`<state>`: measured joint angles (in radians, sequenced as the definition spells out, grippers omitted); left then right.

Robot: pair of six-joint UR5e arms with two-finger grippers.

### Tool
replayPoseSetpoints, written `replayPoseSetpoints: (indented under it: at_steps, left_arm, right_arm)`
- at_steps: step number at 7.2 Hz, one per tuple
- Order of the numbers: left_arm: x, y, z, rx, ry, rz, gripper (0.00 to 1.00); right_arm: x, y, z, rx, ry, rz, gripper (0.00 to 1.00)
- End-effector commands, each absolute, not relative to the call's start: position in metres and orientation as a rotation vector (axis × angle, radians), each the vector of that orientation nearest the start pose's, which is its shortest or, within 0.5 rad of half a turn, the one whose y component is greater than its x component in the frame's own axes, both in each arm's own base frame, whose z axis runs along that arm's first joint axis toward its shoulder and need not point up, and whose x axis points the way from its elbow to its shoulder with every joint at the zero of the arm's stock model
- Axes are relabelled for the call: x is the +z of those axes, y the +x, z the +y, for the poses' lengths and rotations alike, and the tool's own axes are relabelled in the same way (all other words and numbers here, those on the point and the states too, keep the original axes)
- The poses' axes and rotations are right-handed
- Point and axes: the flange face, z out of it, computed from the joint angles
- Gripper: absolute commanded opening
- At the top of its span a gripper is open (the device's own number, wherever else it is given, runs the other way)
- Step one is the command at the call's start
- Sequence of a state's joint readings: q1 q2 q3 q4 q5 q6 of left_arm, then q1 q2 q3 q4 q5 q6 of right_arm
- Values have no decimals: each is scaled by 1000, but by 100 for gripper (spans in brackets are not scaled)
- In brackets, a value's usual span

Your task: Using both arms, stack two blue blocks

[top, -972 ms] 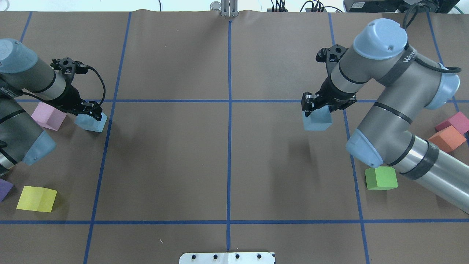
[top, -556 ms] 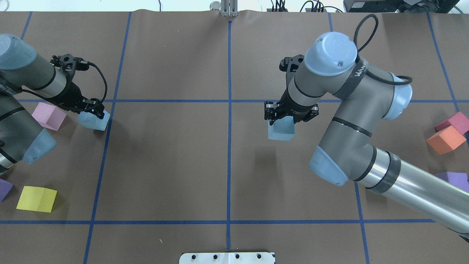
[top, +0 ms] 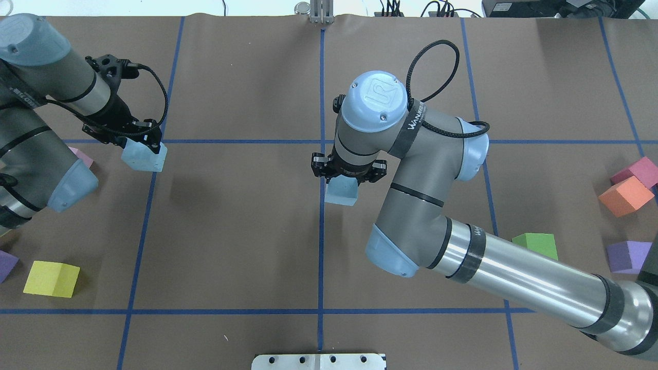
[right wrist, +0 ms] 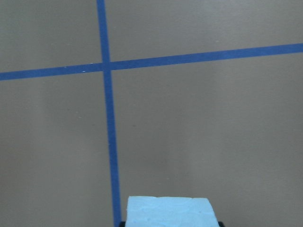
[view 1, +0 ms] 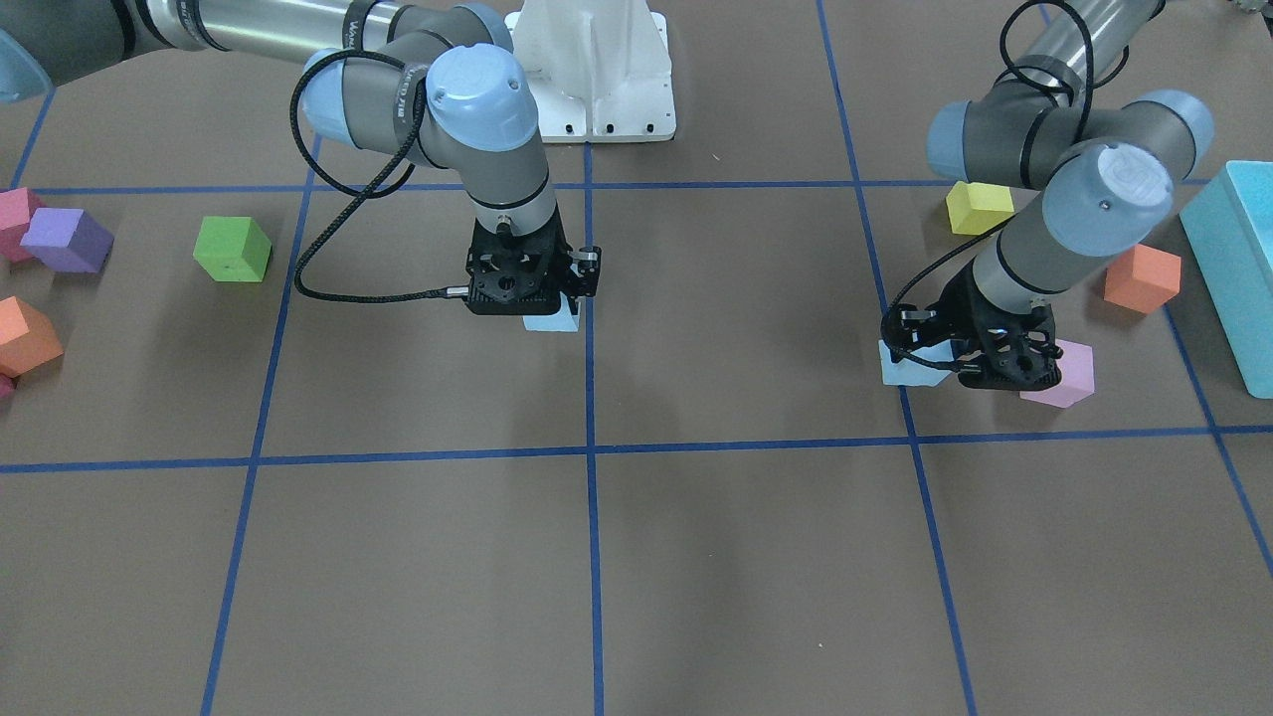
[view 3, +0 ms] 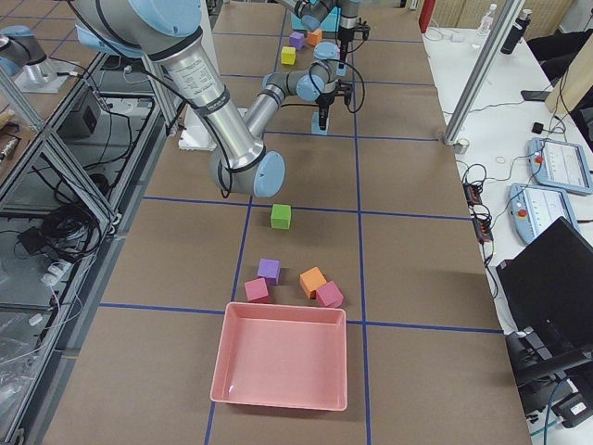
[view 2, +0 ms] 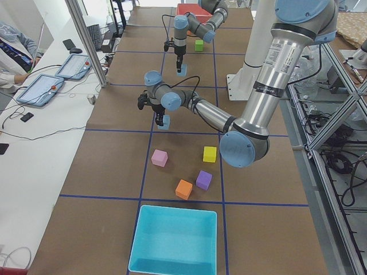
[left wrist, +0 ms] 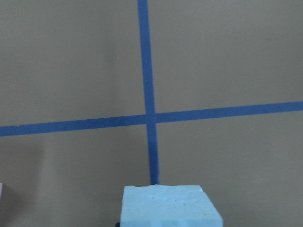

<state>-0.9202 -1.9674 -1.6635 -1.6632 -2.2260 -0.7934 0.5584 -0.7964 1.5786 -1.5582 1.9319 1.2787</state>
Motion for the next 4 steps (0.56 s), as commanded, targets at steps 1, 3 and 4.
replayPoseSetpoints:
  at_steps: [1, 3, 4]
  left_arm:
    - [344, 335, -558, 18, -18, 849, 63]
    - [332, 337, -561, -9, -20, 861, 63]
    - [324, 339, -562, -26, -25, 868, 63]
  right_arm:
    - [192, -590, -469, 104, 50, -853, 63]
    - [205, -611, -460, 82, 60, -848, 63]
    - [201, -615, -459, 81, 67, -848, 63]
